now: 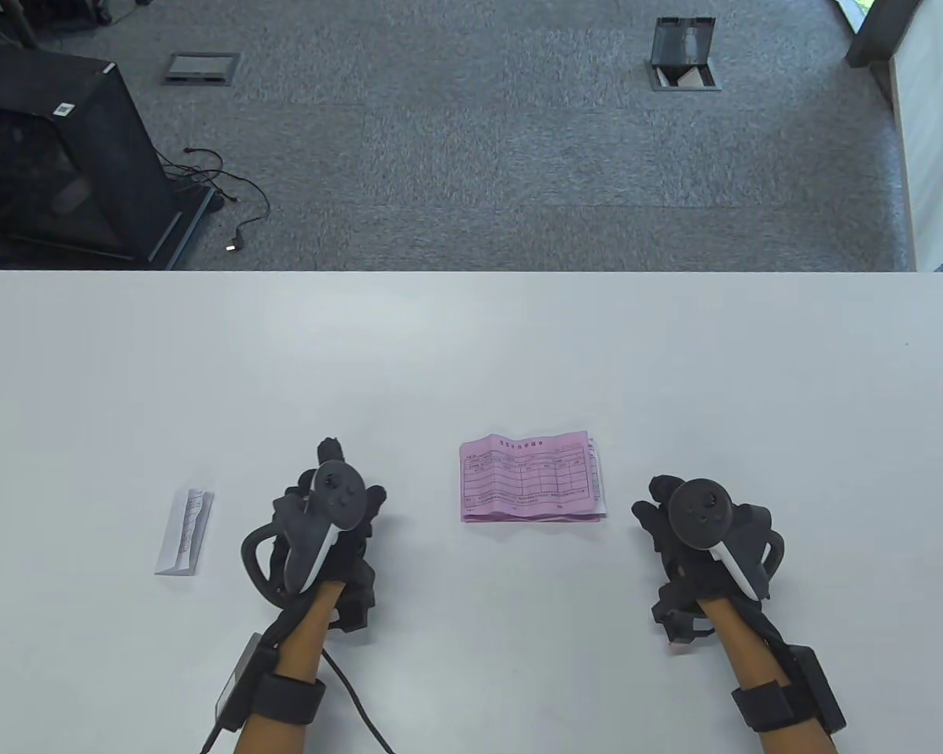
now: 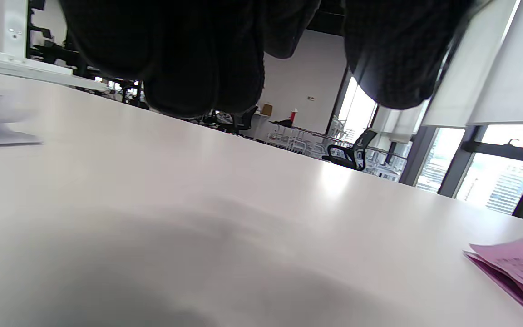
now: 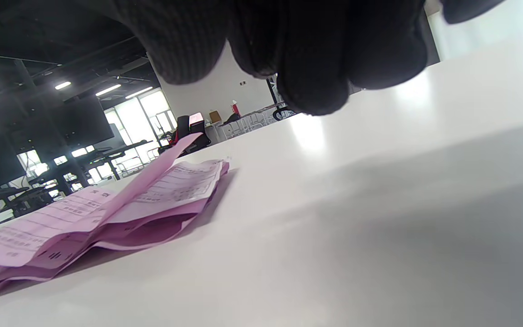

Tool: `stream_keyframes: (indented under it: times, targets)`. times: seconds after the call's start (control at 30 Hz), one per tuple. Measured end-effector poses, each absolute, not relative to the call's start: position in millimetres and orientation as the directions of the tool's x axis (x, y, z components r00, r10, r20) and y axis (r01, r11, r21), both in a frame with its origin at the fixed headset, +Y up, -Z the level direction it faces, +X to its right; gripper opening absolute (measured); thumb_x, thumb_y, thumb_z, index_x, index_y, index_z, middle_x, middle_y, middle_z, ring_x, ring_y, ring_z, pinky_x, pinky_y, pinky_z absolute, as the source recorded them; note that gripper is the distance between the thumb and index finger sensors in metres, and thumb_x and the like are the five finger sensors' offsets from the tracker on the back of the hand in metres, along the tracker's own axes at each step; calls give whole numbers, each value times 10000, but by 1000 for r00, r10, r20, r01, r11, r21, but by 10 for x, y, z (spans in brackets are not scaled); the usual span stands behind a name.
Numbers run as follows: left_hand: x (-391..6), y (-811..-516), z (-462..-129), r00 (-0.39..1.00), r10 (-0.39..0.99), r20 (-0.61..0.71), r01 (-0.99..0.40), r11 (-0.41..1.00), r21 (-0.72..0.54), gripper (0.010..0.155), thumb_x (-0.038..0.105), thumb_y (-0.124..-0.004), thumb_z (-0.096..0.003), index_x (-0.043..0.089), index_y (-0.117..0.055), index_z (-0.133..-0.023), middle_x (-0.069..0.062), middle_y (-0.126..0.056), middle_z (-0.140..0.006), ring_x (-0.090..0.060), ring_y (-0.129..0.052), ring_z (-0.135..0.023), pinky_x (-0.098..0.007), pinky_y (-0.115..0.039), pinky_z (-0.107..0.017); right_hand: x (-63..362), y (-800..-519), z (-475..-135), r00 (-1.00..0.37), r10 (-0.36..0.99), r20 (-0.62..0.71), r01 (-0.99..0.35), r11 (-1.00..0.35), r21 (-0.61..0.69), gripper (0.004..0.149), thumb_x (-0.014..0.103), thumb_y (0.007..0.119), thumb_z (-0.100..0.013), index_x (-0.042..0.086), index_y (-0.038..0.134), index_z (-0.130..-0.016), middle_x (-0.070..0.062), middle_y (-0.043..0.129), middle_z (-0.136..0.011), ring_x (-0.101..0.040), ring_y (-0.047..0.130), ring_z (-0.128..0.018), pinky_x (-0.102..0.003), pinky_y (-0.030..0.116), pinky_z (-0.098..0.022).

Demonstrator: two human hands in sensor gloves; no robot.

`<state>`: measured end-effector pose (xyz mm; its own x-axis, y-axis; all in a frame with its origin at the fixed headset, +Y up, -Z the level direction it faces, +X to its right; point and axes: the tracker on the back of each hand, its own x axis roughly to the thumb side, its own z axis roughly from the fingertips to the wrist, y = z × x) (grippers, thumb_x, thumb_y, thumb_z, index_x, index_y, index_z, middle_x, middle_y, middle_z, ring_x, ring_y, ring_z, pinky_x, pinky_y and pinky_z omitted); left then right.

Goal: Unfold folded invoices and stack

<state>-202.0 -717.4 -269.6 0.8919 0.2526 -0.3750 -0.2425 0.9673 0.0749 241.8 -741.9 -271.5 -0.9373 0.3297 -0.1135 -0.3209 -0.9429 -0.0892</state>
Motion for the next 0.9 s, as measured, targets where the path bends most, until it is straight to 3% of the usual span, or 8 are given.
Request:
stream_keyframes:
  times: [0.27,0.43,0.57,0.67,0.73,0.9]
  targets:
    - [-3019,-7137,-2500,740,295,-604,-276,953,127,883,534,-870,-424,240,-439,-1136,-185,-624,-1114,-442,-643,-976,-611,-573,-726,2453,-7538,-2555,-939,335,-76,-333,-942,-39,516,471,730,-457,220,693,-907,-71,880,-752,-350,815,-719,-652,528,-639]
    - [-3445,-7242,-2425,693,244,-678,-327,945,7,947,577,-852,-412,242,-370,-1155,-214,-507,-1173,-486,-553,-1020,-648,-520,-741,2379,-7514,-2530,-934,355,-50,-354,-935,-15,522,472,726,-461,216,686,-915,-80,871,-768,-360,804,-731,-655,522,-640]
    - [-3585,-7438,-2413,690,196,-697,-383,916,-121,1014,625,-833,-382,235,-313,-1161,-225,-440,-1208,-519,-506,-1045,-667,-503,-746,2327,-7516,-2505,-946,322,-29,-322,-947,-13,524,474,724,-461,218,684,-916,-81,870,-772,-361,803,-734,-656,522,-640]
    - [-3598,-7575,-2430,678,214,-704,-429,892,-142,1028,625,-834,-375,218,-311,-1161,-228,-467,-1204,-524,-517,-1041,-671,-504,-743,2309,-7538,-2501,-946,322,-30,-322,-947,-2,524,475,721,-462,217,684,-916,-82,869,-773,-362,802,-736,-657,520,-641]
    - [-3576,-7635,-2455,682,162,-713,-377,914,-153,1009,603,-846,-386,209,-327,-1157,-220,-492,-1181,-498,-496,-1026,-644,-515,-744,2298,-7552,-2495,-948,318,-28,-318,-948,8,527,477,721,-461,216,683,-918,-83,868,-775,-364,802,-736,-658,520,-640]
    - [-3592,-7616,-2489,688,97,-719,-255,960,-114,766,501,-833,-469,207,-538,-1111,-159,-687,-1082,-418,-686,-943,-580,-623,-710,2279,-7572,-2494,-949,316,-14,-316,-948,28,525,478,716,-464,216,684,-917,-83,869,-777,-365,801,-739,-661,518,-641]
